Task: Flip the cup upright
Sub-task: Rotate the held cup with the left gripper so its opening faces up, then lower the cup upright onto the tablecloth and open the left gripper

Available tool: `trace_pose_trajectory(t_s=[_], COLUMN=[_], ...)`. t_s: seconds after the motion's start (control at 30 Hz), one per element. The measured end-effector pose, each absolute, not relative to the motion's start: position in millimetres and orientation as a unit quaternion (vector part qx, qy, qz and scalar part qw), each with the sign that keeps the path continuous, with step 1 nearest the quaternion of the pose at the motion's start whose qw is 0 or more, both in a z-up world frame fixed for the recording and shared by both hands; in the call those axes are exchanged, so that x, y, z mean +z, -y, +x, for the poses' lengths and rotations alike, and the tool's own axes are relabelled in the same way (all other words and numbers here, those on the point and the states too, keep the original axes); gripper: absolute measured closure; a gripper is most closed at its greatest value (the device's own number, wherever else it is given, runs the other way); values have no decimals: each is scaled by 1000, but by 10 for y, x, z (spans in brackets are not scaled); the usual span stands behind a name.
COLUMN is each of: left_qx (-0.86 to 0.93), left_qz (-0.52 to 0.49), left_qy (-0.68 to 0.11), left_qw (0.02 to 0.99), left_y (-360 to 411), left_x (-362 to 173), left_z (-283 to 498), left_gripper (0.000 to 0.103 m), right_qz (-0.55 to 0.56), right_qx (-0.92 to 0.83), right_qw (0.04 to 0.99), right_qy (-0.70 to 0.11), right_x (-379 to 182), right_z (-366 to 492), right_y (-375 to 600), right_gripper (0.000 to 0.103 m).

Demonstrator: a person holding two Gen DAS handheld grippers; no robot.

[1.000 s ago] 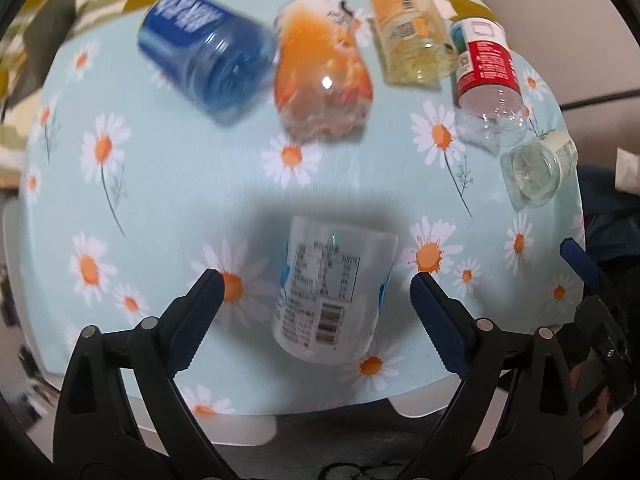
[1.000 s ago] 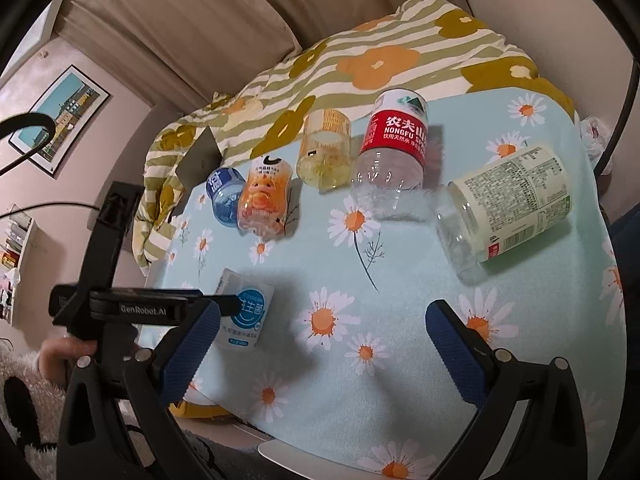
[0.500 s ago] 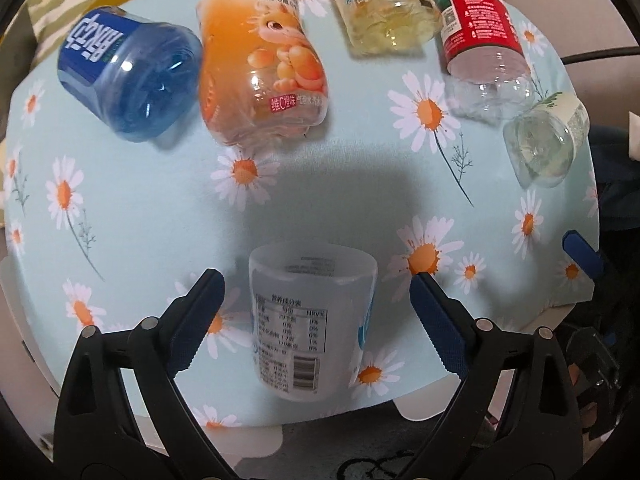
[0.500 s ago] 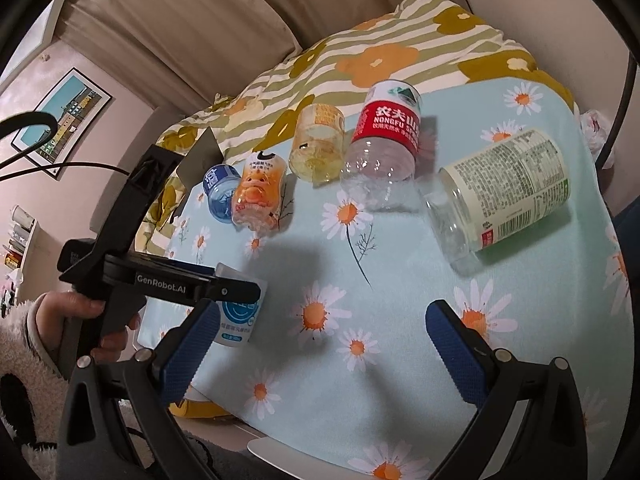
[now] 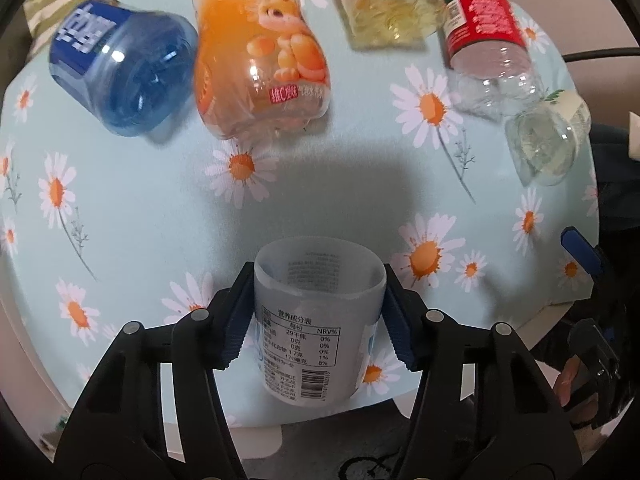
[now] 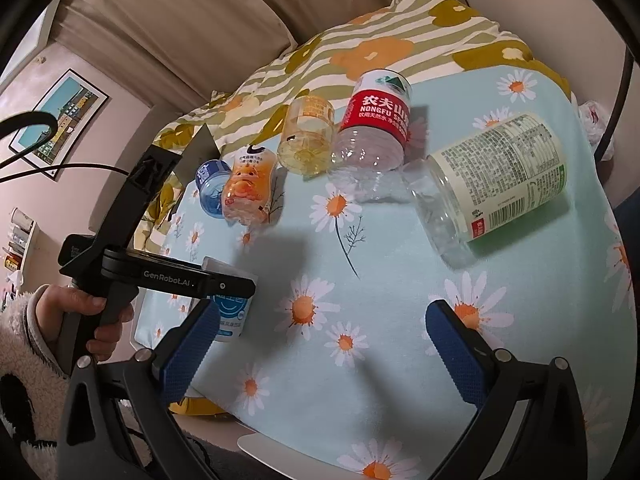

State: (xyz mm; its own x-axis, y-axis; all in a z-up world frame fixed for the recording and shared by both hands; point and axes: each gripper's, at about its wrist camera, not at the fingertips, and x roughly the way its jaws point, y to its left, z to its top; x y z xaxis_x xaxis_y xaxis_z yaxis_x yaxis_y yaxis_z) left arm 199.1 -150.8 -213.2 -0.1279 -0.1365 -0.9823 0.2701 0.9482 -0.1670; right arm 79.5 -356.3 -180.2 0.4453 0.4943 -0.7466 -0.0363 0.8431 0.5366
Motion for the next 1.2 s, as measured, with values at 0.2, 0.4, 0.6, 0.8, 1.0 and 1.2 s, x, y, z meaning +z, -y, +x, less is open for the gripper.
trace_pose_trajectory(t_s=[0.2,0.4,0.6,0.8,1.0,1.2], left_qx=[-176,-160,-147,-145,-145,-145], left_qz=[-12,-25,-31,-23,-10,2], left_qy=[-676,-514,-458,-419,-410,-391], left_qw=[715,842,876,896,900,909], left_y=[1446,1320,1329,1380,1367,1341], left_x=[-1798,-1611,-1846,-1964,-1963,-1942], left_z=[1811,1537,1522,1399,1226,1100], left_gripper=[40,40,40,40,40,40], right_qz=[212,197,179,153,97,92], right_qx=[166,154,139,126,109,105], right_qw=[830,844,853,863,882,889], right_qy=[-489,-474,-470,-464,-448,-435], right_x=[-1620,-1522,-1578,-1633,-1555,-1506], right_z=[793,784,742,698,617,580], right_y=[3523,3499,3418,3302,3151,3115], right_gripper=[0,0,0,0,0,0])
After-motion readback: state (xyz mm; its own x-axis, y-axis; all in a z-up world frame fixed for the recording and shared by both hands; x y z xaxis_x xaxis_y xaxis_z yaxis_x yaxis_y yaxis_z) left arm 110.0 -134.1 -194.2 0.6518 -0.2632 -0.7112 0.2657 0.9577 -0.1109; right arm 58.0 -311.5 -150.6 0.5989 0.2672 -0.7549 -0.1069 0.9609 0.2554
